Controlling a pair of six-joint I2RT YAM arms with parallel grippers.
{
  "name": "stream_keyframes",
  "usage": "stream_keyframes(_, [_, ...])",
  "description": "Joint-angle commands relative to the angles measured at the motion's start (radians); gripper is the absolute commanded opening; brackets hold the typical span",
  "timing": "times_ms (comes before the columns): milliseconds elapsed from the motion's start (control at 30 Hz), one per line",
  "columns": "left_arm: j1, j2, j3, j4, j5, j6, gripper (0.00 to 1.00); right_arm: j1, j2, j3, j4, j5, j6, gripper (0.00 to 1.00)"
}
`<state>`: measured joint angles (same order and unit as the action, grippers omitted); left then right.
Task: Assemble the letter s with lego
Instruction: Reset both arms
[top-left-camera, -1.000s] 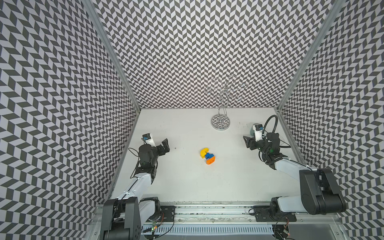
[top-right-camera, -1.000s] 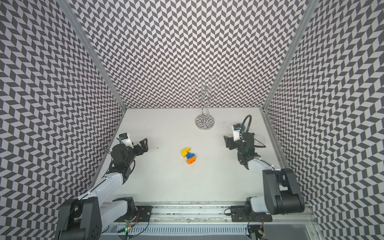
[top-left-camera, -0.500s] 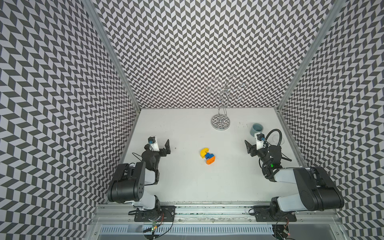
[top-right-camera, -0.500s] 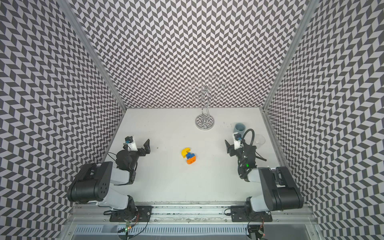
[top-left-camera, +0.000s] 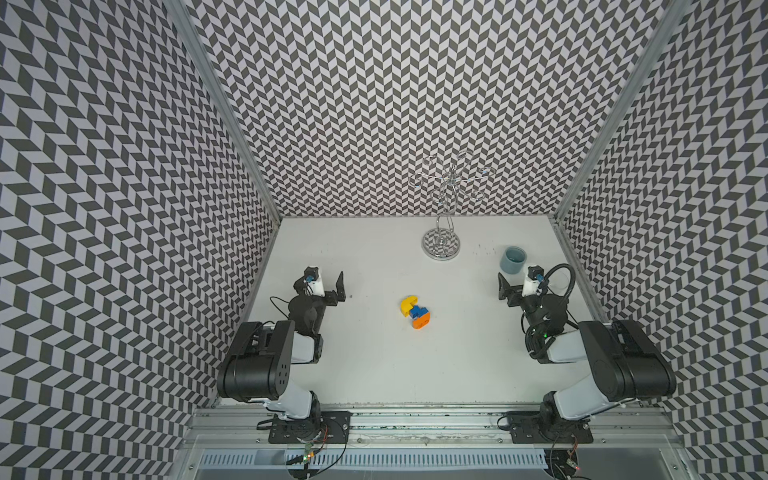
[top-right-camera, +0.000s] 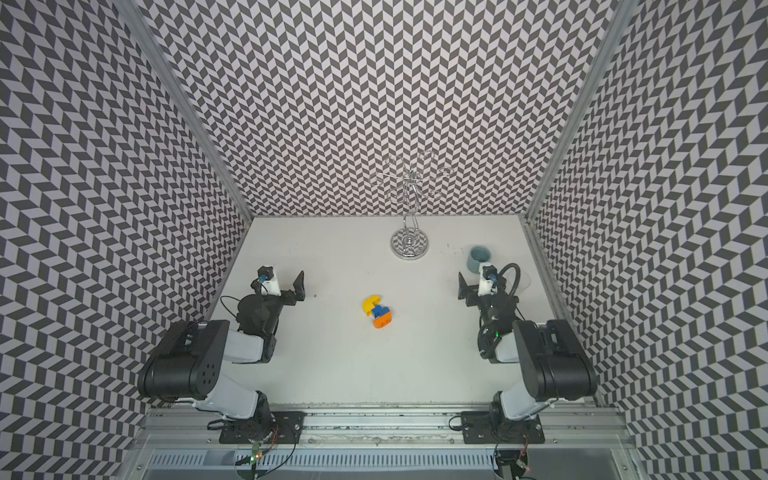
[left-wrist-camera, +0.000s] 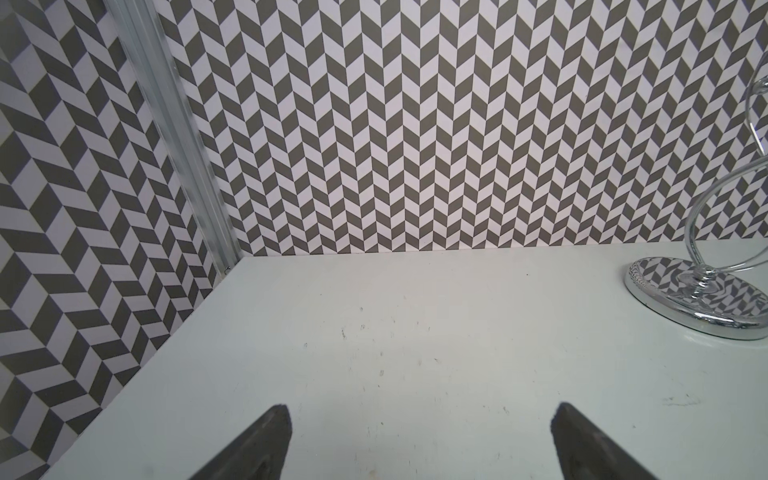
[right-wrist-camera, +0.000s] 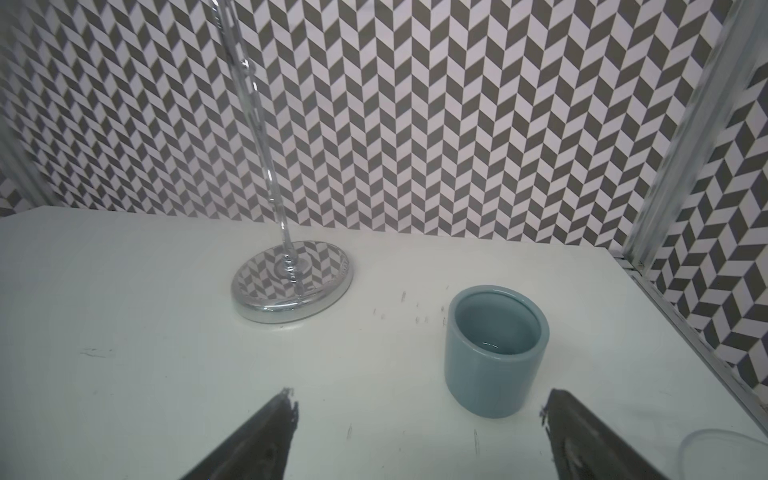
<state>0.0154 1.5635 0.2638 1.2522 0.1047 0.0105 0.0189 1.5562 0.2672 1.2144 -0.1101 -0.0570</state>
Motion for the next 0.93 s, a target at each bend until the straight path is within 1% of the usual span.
stream_keyframes(0, [-0.002, -0.004, 0.002, -0.008, -0.019, 0.004, 0.99, -0.004, -0.007, 0.005, 0.02, 0.031, 0.028, 1.0])
stream_keyframes(100, [-0.001, -0.004, 0.001, -0.006, -0.02, 0.003, 0.99, -0.004, 0.019, -0.028, 0.137, 0.033, 0.033, 1.0])
stream_keyframes(200, [-0.001, -0.003, 0.0, -0.005, -0.02, 0.003, 0.99, -0.004, -0.001, -0.013, 0.073, 0.03, 0.027, 1.0])
stream_keyframes(300, [-0.001, -0.003, 0.001, -0.005, -0.021, 0.003, 0.99, -0.004, -0.008, -0.011, 0.056, 0.028, 0.025, 1.0])
stream_keyframes(567, [-0.001, -0.005, 0.0, -0.005, -0.02, 0.003, 0.99, -0.004, 0.008, -0.028, 0.12, 0.026, 0.024, 1.0])
stream_keyframes(733, [-0.001, -0.003, 0.0, -0.005, -0.021, 0.003, 0.99, -0.005, 0.022, -0.011, 0.097, 0.026, 0.026, 1.0])
stream_keyframes(900, [-0.001, -0.003, 0.001, -0.005, -0.021, 0.003, 0.99, -0.005, 0.01, -0.026, 0.115, 0.026, 0.025, 1.0])
